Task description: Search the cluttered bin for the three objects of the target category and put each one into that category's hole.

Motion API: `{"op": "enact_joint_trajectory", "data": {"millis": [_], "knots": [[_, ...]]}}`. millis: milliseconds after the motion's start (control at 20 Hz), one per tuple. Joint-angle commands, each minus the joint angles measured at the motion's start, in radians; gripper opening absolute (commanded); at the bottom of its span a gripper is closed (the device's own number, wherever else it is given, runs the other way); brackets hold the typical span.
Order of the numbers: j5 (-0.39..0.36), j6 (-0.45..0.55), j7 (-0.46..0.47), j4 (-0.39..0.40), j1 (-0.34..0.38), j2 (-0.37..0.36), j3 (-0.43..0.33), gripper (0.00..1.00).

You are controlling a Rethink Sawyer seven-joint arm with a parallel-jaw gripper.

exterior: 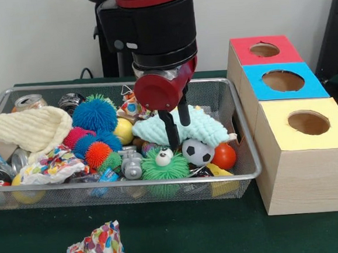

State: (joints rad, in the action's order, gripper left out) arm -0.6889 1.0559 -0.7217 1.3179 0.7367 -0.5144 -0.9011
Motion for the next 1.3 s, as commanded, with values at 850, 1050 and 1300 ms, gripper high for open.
{"op": "enact_joint_trajectory", "data": {"millis": [850, 1050, 1300], "knots": [[0.110, -0.010, -0.200, -0.032, 0.000, -0.005, 0.160, 1.00], [0.131, -0.033, -0.283, -0.023, -0.011, -0.022, 0.207, 1.00], [0.132, -0.083, -0.331, 0.003, -0.028, -0.048, 0.267, 1.00]]}}
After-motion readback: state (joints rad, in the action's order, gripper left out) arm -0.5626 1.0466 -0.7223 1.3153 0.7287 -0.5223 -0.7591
